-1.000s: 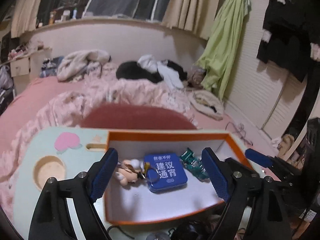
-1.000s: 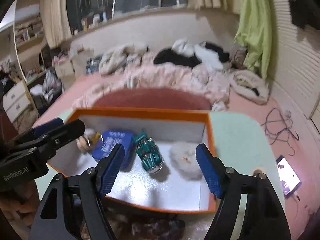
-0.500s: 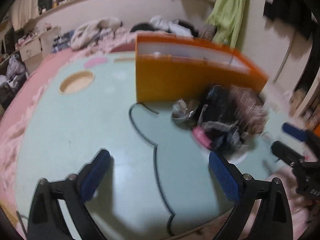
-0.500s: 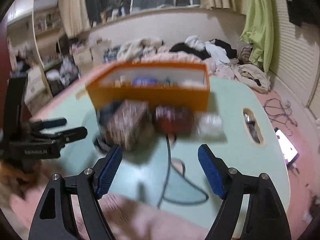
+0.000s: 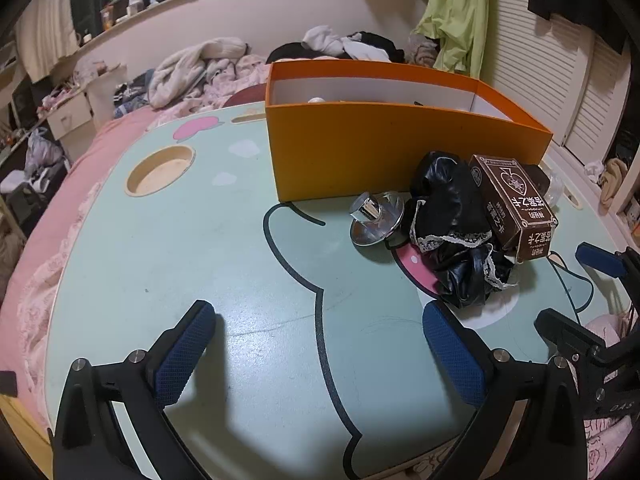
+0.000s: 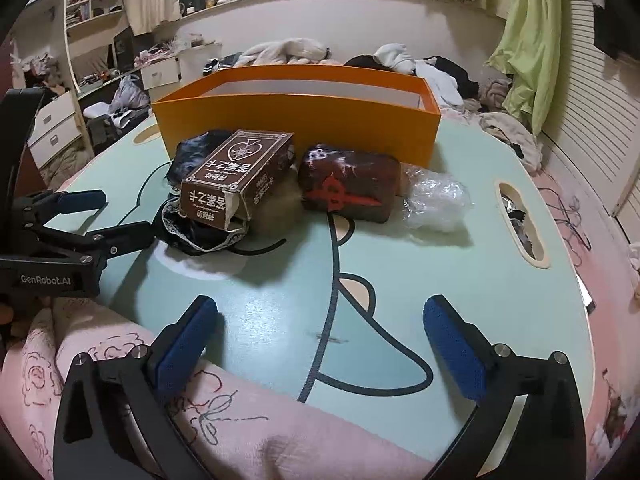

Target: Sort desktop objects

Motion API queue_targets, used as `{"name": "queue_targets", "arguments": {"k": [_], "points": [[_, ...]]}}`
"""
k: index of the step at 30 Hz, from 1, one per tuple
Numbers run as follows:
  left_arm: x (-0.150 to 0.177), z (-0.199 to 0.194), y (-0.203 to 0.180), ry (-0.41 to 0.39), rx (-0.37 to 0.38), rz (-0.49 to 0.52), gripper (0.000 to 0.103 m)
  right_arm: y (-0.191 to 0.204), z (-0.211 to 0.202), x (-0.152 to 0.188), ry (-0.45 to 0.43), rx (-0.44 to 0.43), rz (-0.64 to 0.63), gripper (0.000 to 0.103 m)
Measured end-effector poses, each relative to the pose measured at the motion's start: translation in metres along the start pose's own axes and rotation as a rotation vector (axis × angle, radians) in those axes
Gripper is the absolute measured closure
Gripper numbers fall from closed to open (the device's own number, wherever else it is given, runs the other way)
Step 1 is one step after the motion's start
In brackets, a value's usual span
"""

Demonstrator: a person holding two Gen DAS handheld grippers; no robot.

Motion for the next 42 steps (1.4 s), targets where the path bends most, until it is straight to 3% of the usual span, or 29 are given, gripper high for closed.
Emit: {"name": "queue_targets", "arguments": {"k": [12, 13, 15, 17, 21, 23, 26, 28, 30, 36, 39, 42], "points": [[0.001, 0.0, 0.001, -0.003, 0.001, -0.001, 0.0, 0.012, -0.018, 0.022, -0.031, -0.009, 0.001, 0.002], [0.001, 0.001, 0.001, -0.002, 0.002, -0.001, 0.0, 0.013, -0.021, 0.022, -0.042, -0.016, 0.007, 0.005], [0.001, 0.0, 0.0, -0.002, 0.002, -0.001, 0.0, 0.014, -0.029, 0.02, -0.074, -0.044, 0.021, 0.026], [0.001, 0.0, 0.0, -0.003, 0.001, -0.001, 0.0, 0.021, -0.041, 0.012, -0.124, -0.07, 0.01, 0.031], [0.002, 0.0, 0.001, -0.003, 0.001, -0.001, 0.0, 0.05, -0.065, -0.023, -0.23, -0.108, -0.014, 0.032], [0.002, 0.0, 0.0, -0.003, 0.001, -0.001, 0.0, 0.059, -0.058, -0.038, -0.21, -0.125, 0.011, 0.032], [0.002, 0.0, 0.001, -0.004, 0.001, -0.001, 0.0, 0.062, -0.025, -0.042, -0.101, -0.088, 0.049, 0.032], [0.002, 0.0, 0.0, -0.004, 0.001, -0.001, 0.0, 0.063, -0.011, -0.032, -0.027, -0.113, 0.073, 0.053], [0.003, -0.001, 0.0, -0.005, 0.001, -0.001, 0.0, 0.057, -0.016, -0.025, -0.044, -0.142, 0.099, 0.061], [-0.001, -0.003, 0.002, -0.012, 0.003, -0.011, 0.0, 0.026, -0.056, -0.021, -0.195, -0.198, 0.215, 0.061], [-0.01, -0.009, 0.003, -0.043, 0.052, -0.048, 0.001, 0.015, -0.059, -0.016, -0.215, -0.185, 0.252, 0.061], [-0.029, -0.009, 0.008, -0.068, 0.077, -0.079, 0.011, 0.013, -0.058, -0.019, -0.204, -0.197, 0.277, 0.061]]}}
Point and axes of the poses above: each gripper's, at about its wrist camera, not at the fingertips, and z roughly the way its jaws point, y to its left, x to its underside, the point moved 8 cm from there along z, roughly the way its jaws point, and after that the axes turned 8 degrees about z, right-handed, at the moved point
